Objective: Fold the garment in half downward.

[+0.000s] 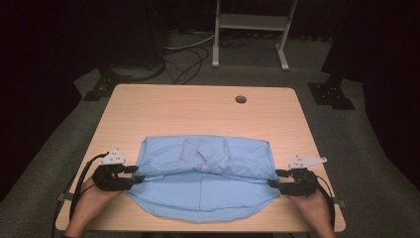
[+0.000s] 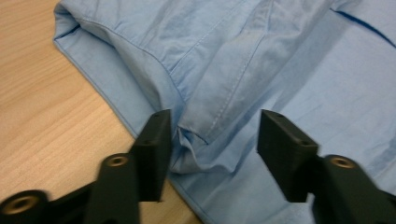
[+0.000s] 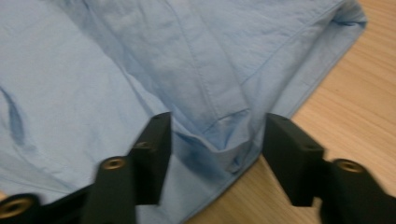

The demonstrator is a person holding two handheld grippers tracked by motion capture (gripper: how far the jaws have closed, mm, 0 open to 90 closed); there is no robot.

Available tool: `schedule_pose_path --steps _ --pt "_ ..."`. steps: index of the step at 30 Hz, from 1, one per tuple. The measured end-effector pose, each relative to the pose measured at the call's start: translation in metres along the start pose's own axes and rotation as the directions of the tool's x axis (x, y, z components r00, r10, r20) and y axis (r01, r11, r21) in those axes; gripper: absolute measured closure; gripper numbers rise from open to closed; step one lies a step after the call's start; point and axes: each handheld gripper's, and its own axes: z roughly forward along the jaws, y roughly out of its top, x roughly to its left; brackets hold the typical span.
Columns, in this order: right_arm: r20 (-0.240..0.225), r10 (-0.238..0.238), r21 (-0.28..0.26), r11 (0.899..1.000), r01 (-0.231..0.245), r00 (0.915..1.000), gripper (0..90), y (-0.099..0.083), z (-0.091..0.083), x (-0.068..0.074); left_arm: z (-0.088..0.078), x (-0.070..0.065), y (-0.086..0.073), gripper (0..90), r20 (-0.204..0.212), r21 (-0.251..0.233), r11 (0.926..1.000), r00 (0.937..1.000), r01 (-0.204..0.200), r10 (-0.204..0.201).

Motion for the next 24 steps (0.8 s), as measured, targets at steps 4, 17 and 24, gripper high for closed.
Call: schedule_pose_path --steps 4,17,24 --pt "-0.002 0.005 -0.031 1.000 -0.005 1.0000 12.6 -0.004 0.001 -0.002 0.002 -0.003 0.000 17.0 -0.019 -0.020 0.9991 0.9991 -0.039 0.038" --pt "0.004 -0.027 0.000 1.000 0.027 0.9996 0.0 -0.004 0.003 0.010 -0.005 -0.015 0.007 0.0 0.012 -0.080 0.9940 0.9970 -0.075 0.076" --pt "-0.030 -0.018 -0.038 0.999 0.017 0.9994 0.0 0.004 0.002 0.009 -0.001 -0.015 0.015 0.0 0.015 -0.088 0.9926 0.9962 -0.084 0.086"
